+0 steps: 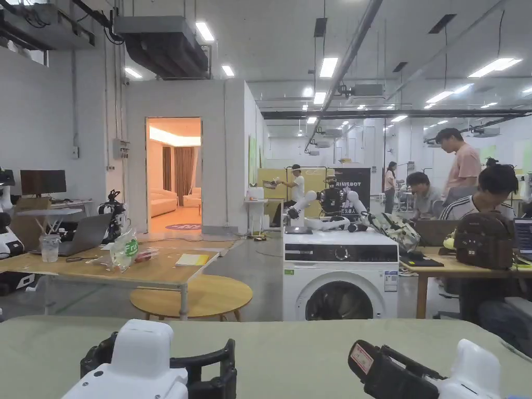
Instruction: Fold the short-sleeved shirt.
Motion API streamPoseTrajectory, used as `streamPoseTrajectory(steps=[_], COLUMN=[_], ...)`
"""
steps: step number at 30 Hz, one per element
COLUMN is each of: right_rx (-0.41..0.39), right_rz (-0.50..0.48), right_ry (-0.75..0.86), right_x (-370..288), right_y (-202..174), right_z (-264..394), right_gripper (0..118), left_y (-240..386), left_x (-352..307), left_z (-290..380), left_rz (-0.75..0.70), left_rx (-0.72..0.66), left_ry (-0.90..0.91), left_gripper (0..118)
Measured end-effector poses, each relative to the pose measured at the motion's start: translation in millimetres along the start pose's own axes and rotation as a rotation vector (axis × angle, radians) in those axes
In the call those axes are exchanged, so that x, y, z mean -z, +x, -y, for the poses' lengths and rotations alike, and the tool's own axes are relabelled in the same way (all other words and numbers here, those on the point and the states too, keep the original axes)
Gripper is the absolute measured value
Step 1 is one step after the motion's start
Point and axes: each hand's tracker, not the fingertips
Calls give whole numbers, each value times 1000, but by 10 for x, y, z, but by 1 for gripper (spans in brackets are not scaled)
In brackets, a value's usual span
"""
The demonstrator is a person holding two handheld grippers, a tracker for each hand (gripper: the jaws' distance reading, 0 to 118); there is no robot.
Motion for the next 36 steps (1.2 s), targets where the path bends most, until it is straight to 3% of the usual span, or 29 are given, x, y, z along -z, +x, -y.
streamPoseTrajectory(steps=[7,12,22,28,36], right_rx=[-359,-494,-527,-472,-463], right_rz=[230,313,323,266,256], right_ry=[69,69,59,66,64], right_x=[-76,-56,-48,-75,-74], right_y=[-154,-199,-207,-160,-183], right_z=[75,162,258,226,246], right_gripper=[118,118,118,118,118], left_y=[-38,-46,-108,-126,-68], left_x=[11,-45,-15,-12,-28], left_z=[-11,75,80,74,124], left_rz=[-53,-84,-89,-83,-51], left_rx=[-23,14,8,-30,7], left_ry=[-25,-4,-17,-13,-22], left_gripper=[118,118,118,118,118])
